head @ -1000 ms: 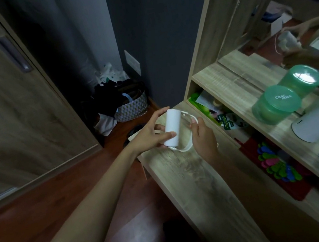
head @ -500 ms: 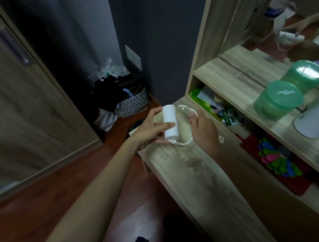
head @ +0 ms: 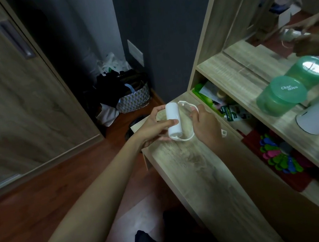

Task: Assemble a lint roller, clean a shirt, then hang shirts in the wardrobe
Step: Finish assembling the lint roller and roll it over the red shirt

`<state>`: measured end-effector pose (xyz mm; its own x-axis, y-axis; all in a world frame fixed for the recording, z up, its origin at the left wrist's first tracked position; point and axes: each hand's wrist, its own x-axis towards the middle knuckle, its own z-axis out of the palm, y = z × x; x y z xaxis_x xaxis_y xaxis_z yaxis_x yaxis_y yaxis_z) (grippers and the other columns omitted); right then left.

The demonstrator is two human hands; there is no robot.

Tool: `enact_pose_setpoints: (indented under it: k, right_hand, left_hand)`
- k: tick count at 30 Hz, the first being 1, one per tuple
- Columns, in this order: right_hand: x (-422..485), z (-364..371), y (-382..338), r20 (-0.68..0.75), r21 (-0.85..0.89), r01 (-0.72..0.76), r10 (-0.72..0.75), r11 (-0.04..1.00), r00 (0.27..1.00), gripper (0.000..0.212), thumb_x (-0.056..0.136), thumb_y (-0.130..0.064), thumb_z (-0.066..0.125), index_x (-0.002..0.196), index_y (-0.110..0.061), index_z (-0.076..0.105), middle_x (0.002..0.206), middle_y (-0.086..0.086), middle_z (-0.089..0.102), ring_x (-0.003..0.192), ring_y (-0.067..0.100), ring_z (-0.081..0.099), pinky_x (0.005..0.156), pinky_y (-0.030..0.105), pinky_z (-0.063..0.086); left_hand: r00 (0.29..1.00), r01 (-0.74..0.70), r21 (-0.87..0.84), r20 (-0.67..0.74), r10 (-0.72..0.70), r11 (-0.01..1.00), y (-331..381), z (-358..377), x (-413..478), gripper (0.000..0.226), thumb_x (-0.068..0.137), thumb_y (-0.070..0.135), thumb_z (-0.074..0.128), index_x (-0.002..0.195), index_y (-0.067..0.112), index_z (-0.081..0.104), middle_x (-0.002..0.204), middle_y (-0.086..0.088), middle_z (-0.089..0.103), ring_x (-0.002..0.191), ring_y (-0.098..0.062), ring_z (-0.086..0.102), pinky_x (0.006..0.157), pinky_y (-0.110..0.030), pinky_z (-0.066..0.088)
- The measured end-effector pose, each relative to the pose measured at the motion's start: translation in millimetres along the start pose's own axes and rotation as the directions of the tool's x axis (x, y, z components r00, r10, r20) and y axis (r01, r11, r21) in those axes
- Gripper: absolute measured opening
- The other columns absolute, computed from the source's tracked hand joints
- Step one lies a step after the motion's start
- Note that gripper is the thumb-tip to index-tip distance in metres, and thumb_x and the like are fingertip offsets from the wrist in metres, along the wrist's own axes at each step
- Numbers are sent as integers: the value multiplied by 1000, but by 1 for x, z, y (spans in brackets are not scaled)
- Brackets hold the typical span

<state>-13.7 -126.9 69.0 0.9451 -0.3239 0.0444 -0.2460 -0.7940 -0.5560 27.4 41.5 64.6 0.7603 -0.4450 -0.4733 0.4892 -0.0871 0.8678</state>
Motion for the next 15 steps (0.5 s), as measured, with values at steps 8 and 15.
enact_pose_setpoints:
  k: [8,15]
  right_hand:
    - [4,-1,-4,8,-25,17,-17,1000,1000,34,102,-29,33,111,-5,55,98,16,65,89,27,60,72,33,42]
    - [7,-3,-4,5,-27,25,-25,999,1000,36,102,-30,31,107,-4,56,96,16,65,90,30,62,78,40,50]
  left_hand:
    - [1000,-17,18,1,17,1000,4,3,-2,64,82,19,75,133,32,37,101,-9,71,84,-26,72,66,-40,59]
    - [1000,-14,-4,12,14,1000,7,2,-3,64,84,18,73,134,32,37,105,-10,71,93,-28,72,73,-45,60]
